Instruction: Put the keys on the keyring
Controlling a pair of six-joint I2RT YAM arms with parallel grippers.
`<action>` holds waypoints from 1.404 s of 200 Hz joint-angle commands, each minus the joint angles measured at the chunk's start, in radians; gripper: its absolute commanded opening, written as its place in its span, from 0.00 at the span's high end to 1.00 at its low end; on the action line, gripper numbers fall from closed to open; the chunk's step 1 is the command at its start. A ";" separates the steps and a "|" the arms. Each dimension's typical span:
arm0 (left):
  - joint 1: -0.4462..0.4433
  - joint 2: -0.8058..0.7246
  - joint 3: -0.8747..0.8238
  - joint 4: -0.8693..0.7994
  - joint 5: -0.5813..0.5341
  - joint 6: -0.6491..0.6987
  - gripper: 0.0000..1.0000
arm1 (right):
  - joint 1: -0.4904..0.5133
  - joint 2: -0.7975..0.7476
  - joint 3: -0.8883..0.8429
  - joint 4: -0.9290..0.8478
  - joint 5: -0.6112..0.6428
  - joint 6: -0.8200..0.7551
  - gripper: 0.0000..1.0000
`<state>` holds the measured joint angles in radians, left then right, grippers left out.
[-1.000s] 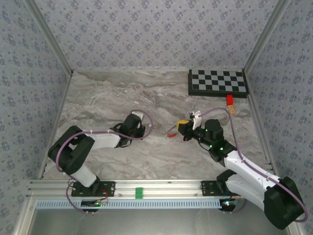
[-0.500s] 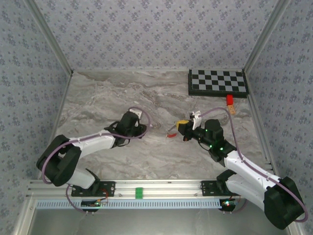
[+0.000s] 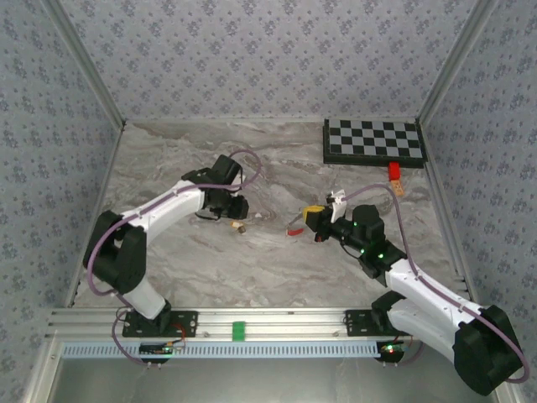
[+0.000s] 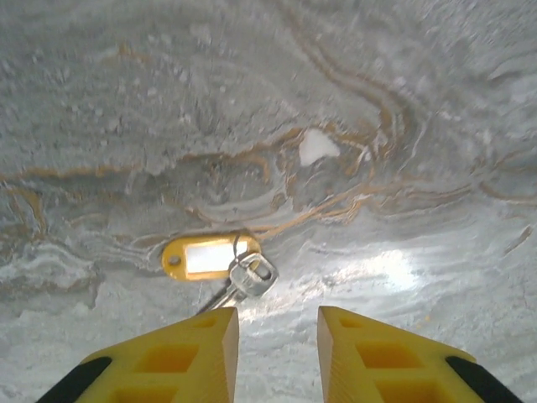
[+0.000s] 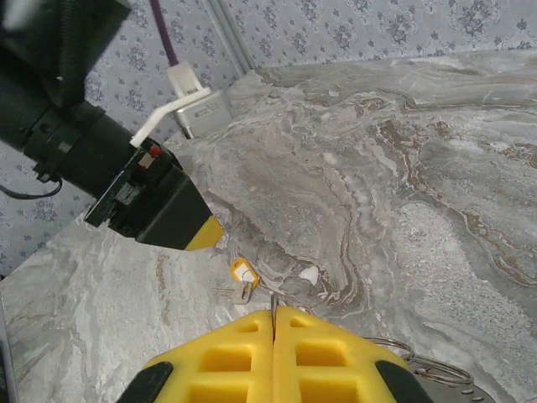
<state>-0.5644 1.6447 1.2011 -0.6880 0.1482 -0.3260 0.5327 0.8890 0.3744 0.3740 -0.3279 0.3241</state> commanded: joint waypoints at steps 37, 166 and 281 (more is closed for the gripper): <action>0.069 0.180 0.129 -0.242 0.169 0.047 0.75 | 0.004 -0.023 0.001 0.008 0.010 -0.006 1.00; 0.114 0.348 0.252 -0.244 0.234 0.065 0.78 | 0.003 -0.009 0.001 0.009 0.013 -0.009 1.00; 0.112 0.399 0.283 -0.249 0.259 0.077 0.80 | 0.001 -0.006 0.004 0.006 0.016 -0.008 1.00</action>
<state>-0.4515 2.0224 1.4429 -0.9161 0.3759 -0.2699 0.5327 0.8845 0.3744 0.3733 -0.3248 0.3241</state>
